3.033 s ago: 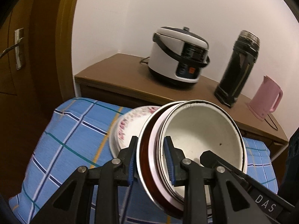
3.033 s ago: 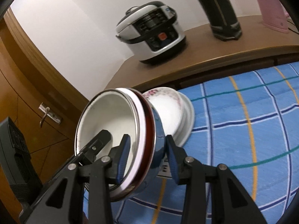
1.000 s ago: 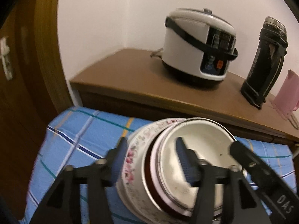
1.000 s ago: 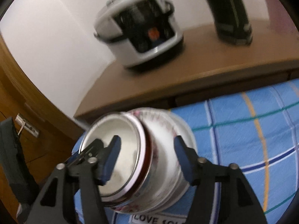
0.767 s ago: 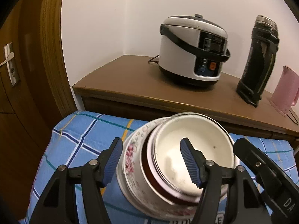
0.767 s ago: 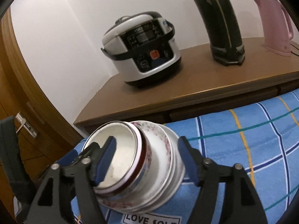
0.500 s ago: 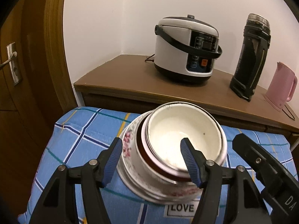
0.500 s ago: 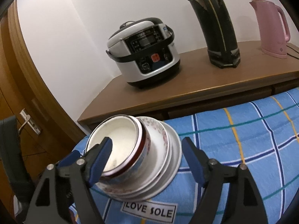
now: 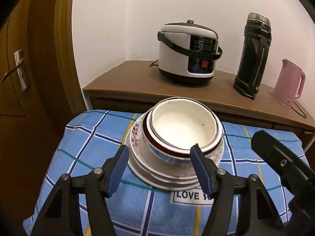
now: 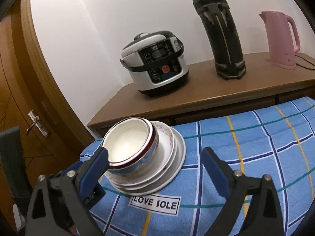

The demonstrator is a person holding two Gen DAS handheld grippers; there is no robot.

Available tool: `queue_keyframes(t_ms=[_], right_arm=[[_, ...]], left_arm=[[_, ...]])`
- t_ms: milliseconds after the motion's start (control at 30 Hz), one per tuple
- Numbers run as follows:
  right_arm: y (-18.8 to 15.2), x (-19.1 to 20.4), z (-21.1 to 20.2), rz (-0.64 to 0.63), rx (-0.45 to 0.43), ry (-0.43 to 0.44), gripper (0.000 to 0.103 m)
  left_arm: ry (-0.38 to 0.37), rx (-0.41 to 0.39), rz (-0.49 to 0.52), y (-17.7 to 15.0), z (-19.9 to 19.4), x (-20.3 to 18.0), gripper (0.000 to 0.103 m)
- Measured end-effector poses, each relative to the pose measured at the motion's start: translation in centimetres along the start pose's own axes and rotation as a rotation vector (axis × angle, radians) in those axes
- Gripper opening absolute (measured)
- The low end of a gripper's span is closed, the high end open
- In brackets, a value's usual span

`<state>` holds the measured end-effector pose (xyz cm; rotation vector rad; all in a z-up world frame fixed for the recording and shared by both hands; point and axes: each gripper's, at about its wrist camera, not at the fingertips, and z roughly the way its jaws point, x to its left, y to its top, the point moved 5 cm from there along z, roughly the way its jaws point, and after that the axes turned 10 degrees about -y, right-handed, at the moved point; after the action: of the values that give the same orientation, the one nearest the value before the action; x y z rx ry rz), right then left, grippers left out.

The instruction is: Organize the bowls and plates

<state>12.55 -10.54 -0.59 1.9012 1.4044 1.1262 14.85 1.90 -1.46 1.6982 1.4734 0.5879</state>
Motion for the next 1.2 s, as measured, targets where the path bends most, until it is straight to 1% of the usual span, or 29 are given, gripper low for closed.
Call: queue_keyframes(t_ms=[367,500,733,967,1067,1100,1200], right_arm=[[-0.5,0.1,-3.2,-0.047,-0.067,-0.008,0.102],[-0.7,0.3,-4.5,-0.072,-0.105,-0.013,0.102],[-1.0,0.6,-6.3,-0.110,-0.144,-0.015,0.103],[-1.4,0.6,-8.1,-0.127,-0.181,-0.018,0.103],[-1.6,0.5,-8.7,-0.124,-0.192,-0.017,0.103],[-1.7,0.4,-8.8,-0.123,-0.194,-0.014,0.103],[-1.9,0.2,-9.4,-0.117,-0.207,-0.010,0.103]], left_arm=[[0.006,-0.008,0.021,-1.1,-2.0,-0.7,0.067],[0.011,-0.013,0.024,-1.5,-2.6,-0.9,0.067],[0.022,-0.021,0.049,-2.0,-3.8,-1.5,0.067],[0.035,-0.041,0.049,-2.4,-5.0,-1.6,0.067],[0.035,-0.057,0.049,-2.5,-5.6,-1.7,0.070],[0.037,-0.060,0.050,-2.5,-5.7,-1.8,0.074],[0.044,-0.081,0.060,-2.5,-6.2,-2.0,0.075]])
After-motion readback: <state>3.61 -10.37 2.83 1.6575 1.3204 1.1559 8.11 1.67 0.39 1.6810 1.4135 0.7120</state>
